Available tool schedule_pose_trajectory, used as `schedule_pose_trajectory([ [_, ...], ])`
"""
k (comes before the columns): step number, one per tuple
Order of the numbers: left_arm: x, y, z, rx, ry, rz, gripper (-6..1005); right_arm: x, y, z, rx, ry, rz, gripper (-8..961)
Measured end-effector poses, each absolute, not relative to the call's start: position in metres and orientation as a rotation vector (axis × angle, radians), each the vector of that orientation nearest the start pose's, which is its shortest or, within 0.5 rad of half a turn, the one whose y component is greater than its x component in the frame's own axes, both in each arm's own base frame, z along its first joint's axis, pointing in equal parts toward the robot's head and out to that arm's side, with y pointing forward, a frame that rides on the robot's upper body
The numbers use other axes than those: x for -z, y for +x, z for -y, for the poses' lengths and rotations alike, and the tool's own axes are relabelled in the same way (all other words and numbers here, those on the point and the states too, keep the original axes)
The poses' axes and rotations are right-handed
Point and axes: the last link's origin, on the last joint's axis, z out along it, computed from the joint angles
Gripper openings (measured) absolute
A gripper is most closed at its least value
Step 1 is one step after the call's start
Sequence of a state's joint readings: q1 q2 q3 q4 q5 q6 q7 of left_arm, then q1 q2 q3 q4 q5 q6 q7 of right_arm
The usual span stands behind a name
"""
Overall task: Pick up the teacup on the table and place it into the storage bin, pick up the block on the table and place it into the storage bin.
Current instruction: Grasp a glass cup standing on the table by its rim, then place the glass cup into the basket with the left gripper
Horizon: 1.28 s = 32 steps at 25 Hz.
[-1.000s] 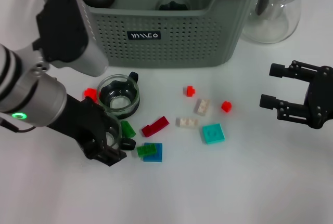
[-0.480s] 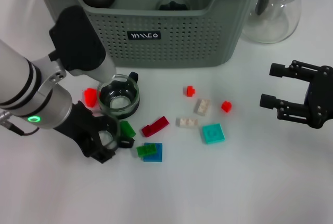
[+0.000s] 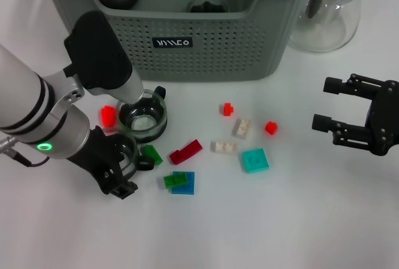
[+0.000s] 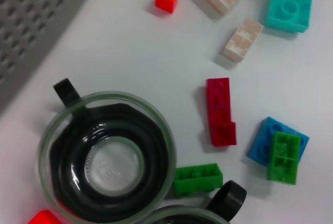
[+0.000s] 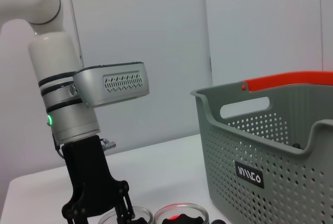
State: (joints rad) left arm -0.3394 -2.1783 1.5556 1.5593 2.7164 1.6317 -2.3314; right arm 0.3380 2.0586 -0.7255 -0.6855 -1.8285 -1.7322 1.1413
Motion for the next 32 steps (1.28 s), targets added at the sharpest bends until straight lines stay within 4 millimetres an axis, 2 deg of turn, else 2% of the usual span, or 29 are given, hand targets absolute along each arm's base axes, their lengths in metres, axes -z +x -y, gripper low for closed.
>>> schedule_pose_trajectory([
  [6,0.03,-0.207,-0.286,-0.726,-2.741,0.681,633,-0.02,0.289,-0.273,-0.874,-2.676,-0.407,764],
  [9,0.031,-0.207,-0.287,-0.731,-2.736,0.696,423,-0.019,0.29,-0.273,-0.873,-2.678,-0.413,764],
  [14,0.026,-0.201,-0.287,-0.718,-2.724,0.678,188,-0.021,0.291,-0.273,-0.873,-2.678,-0.417,764],
  [23,0.006,-0.19,-0.285,-0.7,-2.731,0.677,66,-0.022,0.291,-0.273,-0.875,-2.68,-0.427,765],
  [27,-0.007,-0.191,-0.286,-0.542,-2.827,0.76,41,-0.021,0.291,-0.273,-0.875,-2.68,-0.427,765],
  [30,-0.022,-0.2,-0.289,-0.298,-2.933,0.896,45,-0.021,0.291,-0.273,-0.875,-2.68,-0.427,765],
  [32,-0.033,-0.211,-0.292,-0.067,-2.994,1.004,47,-0.021,0.291,-0.273,-0.876,-2.68,-0.427,765],
])
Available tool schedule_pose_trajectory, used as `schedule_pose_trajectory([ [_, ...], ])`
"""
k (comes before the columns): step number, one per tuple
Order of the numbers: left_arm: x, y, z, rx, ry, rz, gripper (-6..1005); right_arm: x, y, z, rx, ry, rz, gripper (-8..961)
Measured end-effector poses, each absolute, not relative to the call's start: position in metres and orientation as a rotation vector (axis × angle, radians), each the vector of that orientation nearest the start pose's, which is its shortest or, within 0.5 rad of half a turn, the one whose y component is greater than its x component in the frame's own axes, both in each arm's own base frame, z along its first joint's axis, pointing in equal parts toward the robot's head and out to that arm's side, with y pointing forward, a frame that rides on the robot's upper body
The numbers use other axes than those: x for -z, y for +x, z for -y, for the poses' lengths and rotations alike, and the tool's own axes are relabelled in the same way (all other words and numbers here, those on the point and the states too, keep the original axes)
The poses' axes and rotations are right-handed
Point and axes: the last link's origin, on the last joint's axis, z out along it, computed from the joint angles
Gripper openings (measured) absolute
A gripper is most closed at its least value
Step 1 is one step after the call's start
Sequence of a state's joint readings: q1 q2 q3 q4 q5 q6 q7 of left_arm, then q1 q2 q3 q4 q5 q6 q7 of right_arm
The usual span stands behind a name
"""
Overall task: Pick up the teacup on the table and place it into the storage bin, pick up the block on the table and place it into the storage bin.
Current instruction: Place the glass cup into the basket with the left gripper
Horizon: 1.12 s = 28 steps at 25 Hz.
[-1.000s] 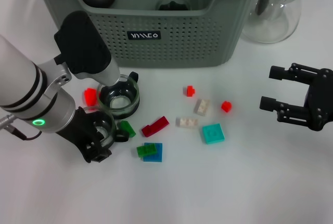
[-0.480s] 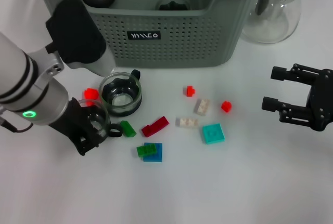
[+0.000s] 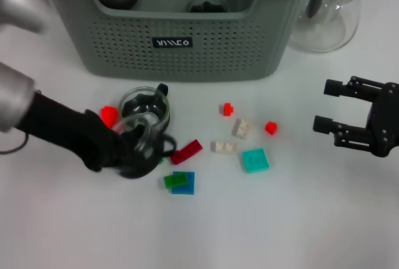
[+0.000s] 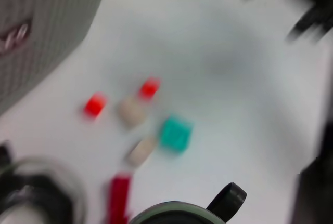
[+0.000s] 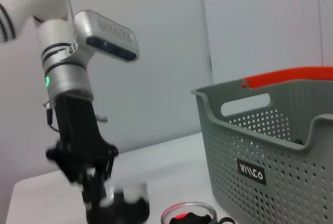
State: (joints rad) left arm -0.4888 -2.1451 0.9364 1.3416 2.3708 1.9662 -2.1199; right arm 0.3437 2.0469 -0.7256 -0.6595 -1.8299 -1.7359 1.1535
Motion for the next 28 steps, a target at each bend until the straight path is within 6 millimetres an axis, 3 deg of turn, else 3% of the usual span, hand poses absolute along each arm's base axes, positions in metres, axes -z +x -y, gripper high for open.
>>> schedule_pose_trajectory([
  [3,-0.053,-0.222,-0.296,0.375,-3.032,1.097,51,-0.021,0.291,-0.273,-0.874,-2.678,-0.43,765],
  [6,-0.069,-0.222,-0.298,0.785,-2.964,1.063,55,-0.019,0.292,-0.273,-0.876,-2.676,-0.437,765],
  [7,-0.074,-0.219,-0.297,0.903,-2.935,1.025,56,-0.019,0.293,-0.273,-0.874,-2.673,-0.441,765],
  [8,-0.074,-0.219,-0.297,0.903,-2.935,1.025,57,-0.019,0.293,-0.273,-0.874,-2.673,-0.441,765],
  [9,-0.081,-0.211,-0.297,1.091,-2.888,0.944,58,-0.019,0.294,-0.273,-0.873,-2.672,-0.443,765],
  [10,-0.081,-0.211,-0.297,1.091,-2.888,0.944,60,-0.019,0.293,-0.273,-0.872,-2.671,-0.441,765],
  [13,-0.097,-0.182,-0.311,1.365,-2.809,0.78,63,-0.019,0.293,-0.274,-0.873,-2.672,-0.437,765],
  [14,-0.1,-0.177,-0.316,1.385,-2.799,0.766,64,-0.019,0.292,-0.275,-0.873,-2.672,-0.436,765],
  [18,-0.113,-0.146,-0.367,1.259,-2.726,0.817,69,-0.018,0.291,-0.276,-0.878,-2.673,-0.431,765],
  [20,-0.112,-0.13,-0.398,1.084,-2.695,0.885,72,-0.018,0.29,-0.276,-0.88,-2.674,-0.43,765],
  [21,-0.112,-0.13,-0.398,1.084,-2.695,0.885,73,-0.017,0.29,-0.276,-0.882,-2.675,-0.43,765],
  [25,-0.079,-0.103,-0.452,0.638,-2.618,0.992,78,-0.016,0.29,-0.275,-0.884,-2.675,-0.432,765],
  [28,-0.047,-0.092,-0.477,0.343,-2.547,1.018,81,-0.016,0.29,-0.275,-0.885,-2.674,-0.433,765],
])
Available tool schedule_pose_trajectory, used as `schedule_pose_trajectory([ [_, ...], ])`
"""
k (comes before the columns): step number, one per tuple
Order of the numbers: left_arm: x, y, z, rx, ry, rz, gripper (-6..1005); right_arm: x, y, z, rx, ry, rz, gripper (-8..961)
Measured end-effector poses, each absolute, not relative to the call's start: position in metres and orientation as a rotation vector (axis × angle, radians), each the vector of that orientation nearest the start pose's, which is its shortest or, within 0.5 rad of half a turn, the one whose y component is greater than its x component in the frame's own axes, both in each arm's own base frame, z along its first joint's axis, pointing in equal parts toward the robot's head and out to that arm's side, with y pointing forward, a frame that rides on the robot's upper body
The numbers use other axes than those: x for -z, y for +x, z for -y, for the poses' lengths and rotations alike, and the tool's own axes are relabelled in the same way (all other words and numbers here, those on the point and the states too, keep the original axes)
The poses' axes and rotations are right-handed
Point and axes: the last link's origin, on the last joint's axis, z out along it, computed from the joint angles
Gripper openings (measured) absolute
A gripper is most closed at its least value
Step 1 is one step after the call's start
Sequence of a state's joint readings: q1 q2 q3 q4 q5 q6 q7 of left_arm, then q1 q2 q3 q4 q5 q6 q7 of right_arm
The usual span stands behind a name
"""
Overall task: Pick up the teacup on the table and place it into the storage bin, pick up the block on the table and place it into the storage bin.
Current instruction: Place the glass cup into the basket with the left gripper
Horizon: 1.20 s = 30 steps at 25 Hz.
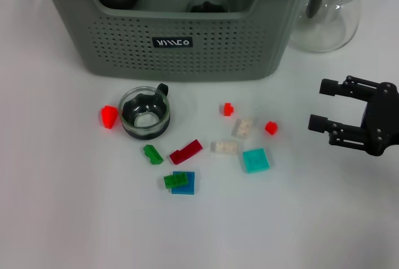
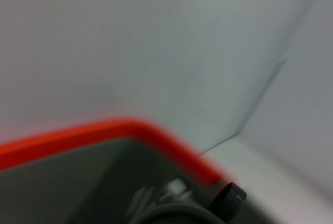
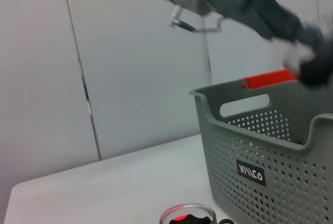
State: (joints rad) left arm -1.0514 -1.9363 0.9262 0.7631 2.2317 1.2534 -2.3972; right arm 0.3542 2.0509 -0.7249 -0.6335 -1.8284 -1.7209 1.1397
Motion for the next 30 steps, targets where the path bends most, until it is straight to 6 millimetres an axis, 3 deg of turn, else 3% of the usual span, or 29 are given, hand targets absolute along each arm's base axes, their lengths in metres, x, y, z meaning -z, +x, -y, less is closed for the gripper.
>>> schedule_pose_trajectory([
  [5,-0.008,-0.093,-0.491,0.096,-2.442,1.002,88,-0.014,0.288,-0.276,-0.889,-2.677,-0.431,765],
  [6,-0.008,-0.093,-0.491,0.096,-2.442,1.002,89,-0.014,0.288,-0.276,-0.89,-2.679,-0.431,765],
  [7,0.01,-0.099,-0.493,-0.012,-2.383,0.959,90,-0.014,0.288,-0.276,-0.89,-2.679,-0.431,765],
  [11,0.03,-0.109,-0.493,-0.136,-2.316,0.89,95,-0.014,0.288,-0.275,-0.89,-2.679,-0.433,765],
  [16,0.047,-0.119,-0.489,-0.226,-2.302,0.836,101,-0.011,0.288,-0.276,-0.891,-2.682,-0.441,764],
  [30,0.057,-0.115,-0.485,-0.248,-2.317,0.808,118,-0.01,0.286,-0.278,-0.892,-2.686,-0.442,765],
])
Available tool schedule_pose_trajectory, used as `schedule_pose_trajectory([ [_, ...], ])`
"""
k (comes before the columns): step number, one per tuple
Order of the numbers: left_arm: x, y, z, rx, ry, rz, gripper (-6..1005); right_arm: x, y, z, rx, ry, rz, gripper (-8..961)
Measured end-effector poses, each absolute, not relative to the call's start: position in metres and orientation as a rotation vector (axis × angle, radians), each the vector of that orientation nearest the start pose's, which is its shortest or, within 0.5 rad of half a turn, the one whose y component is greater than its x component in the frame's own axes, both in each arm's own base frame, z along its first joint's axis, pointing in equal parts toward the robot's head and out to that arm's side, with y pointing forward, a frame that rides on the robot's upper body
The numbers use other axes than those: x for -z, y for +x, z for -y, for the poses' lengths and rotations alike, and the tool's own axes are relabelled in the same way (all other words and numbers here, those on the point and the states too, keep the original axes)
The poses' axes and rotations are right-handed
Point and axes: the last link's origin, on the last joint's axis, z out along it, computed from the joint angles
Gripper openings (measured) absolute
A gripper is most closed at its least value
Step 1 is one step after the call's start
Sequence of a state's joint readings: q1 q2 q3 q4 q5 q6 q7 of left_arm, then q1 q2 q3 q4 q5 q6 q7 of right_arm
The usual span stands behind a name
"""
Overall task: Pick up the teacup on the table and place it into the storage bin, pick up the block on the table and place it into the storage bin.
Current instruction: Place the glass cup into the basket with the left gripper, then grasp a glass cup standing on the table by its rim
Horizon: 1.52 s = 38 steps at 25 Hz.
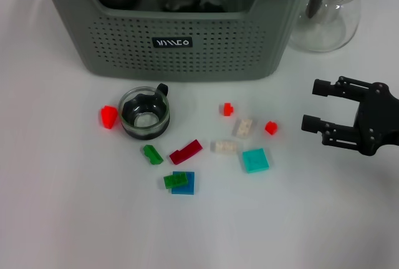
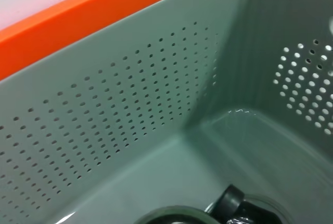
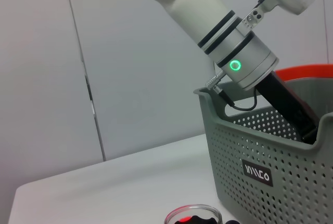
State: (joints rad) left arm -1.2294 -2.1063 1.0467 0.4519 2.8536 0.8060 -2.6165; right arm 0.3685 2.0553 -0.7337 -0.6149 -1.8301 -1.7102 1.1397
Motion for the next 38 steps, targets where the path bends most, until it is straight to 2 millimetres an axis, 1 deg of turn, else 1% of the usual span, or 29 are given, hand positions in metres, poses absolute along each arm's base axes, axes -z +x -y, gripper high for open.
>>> schedule_pose_trajectory([
  [5,0.056,-0.114,-0.486,-0.243,-2.315,0.806,124,-0.01,0.287,-0.278,-0.89,-2.684,-0.447,765],
  [7,0.052,-0.111,-0.487,-0.208,-2.31,0.817,190,-0.011,0.289,-0.277,-0.888,-2.68,-0.45,764],
  [8,0.047,-0.107,-0.487,-0.151,-2.309,0.843,224,-0.012,0.289,-0.277,-0.887,-2.678,-0.452,764],
  [9,0.045,-0.106,-0.487,-0.131,-2.312,0.854,257,-0.012,0.289,-0.277,-0.887,-2.677,-0.453,764],
  [10,0.036,-0.106,-0.483,-0.046,-2.314,0.891,290,-0.012,0.29,-0.277,-0.886,-2.676,-0.454,764],
  [12,0.017,-0.099,-0.477,0.122,-2.323,0.909,347,-0.012,0.29,-0.277,-0.887,-2.675,-0.454,764],
  [14,-0.012,-0.089,-0.466,0.338,-2.344,0.899,394,-0.013,0.291,-0.276,-0.886,-2.674,-0.457,764],
  [16,-0.034,-0.086,-0.452,0.505,-2.378,0.899,442,-0.013,0.291,-0.276,-0.885,-2.673,-0.459,764],
  [17,-0.053,-0.089,-0.437,0.658,-2.422,0.894,442,-0.013,0.291,-0.276,-0.885,-2.673,-0.459,764],
  [18,-0.057,-0.089,-0.433,0.694,-2.432,0.89,441,-0.013,0.291,-0.276,-0.885,-2.673,-0.458,764],
  [20,-0.08,-0.098,-0.409,0.916,-2.502,0.837,440,-0.013,0.29,-0.277,-0.885,-2.674,-0.456,764],
  [21,-0.089,-0.108,-0.397,0.996,-2.536,0.807,440,-0.013,0.29,-0.277,-0.886,-2.674,-0.455,764],
  [22,-0.098,-0.118,-0.38,1.085,-2.586,0.747,440,-0.013,0.29,-0.277,-0.886,-2.674,-0.454,764],
  [24,-0.104,-0.138,-0.361,1.132,-2.643,0.699,439,-0.012,0.29,-0.277,-0.887,-2.674,-0.455,764],
  [25,-0.106,-0.149,-0.353,1.139,-2.666,0.682,439,-0.013,0.29,-0.277,-0.886,-2.673,-0.456,765],
  [26,-0.106,-0.149,-0.353,1.139,-2.666,0.682,438,-0.013,0.291,-0.277,-0.884,-2.672,-0.457,765],
  [27,-0.102,-0.169,-0.34,1.091,-2.709,0.67,438,-0.013,0.291,-0.277,-0.884,-2.672,-0.457,765],
  [28,-0.093,-0.185,-0.333,0.993,-2.737,0.67,437,-0.013,0.291,-0.277,-0.885,-2.672,-0.455,765],
  [29,-0.081,-0.202,-0.324,0.867,-2.775,0.668,437,-0.013,0.29,-0.278,-0.886,-2.673,-0.454,765],
  [30,-0.081,-0.202,-0.324,0.867,-2.775,0.668,436,-0.013,0.289,-0.278,-0.887,-2.675,-0.454,765],
  [31,-0.062,-0.222,-0.31,0.681,-2.845,0.642,436,-0.013,0.289,-0.279,-0.888,-2.677,-0.455,765],
  [33,-0.052,-0.228,-0.303,0.604,-2.883,0.629,435,-0.013,0.288,-0.28,-0.889,-2.68,-0.456,765],
  [35,-0.038,-0.235,-0.296,0.478,-2.944,0.602,434,-0.013,0.288,-0.28,-0.89,-2.681,-0.458,765],
  [38,-0.022,-0.242,-0.296,0.301,-2.981,0.596,428,-0.013,0.287,-0.281,-0.892,-2.683,-0.464,764],
])
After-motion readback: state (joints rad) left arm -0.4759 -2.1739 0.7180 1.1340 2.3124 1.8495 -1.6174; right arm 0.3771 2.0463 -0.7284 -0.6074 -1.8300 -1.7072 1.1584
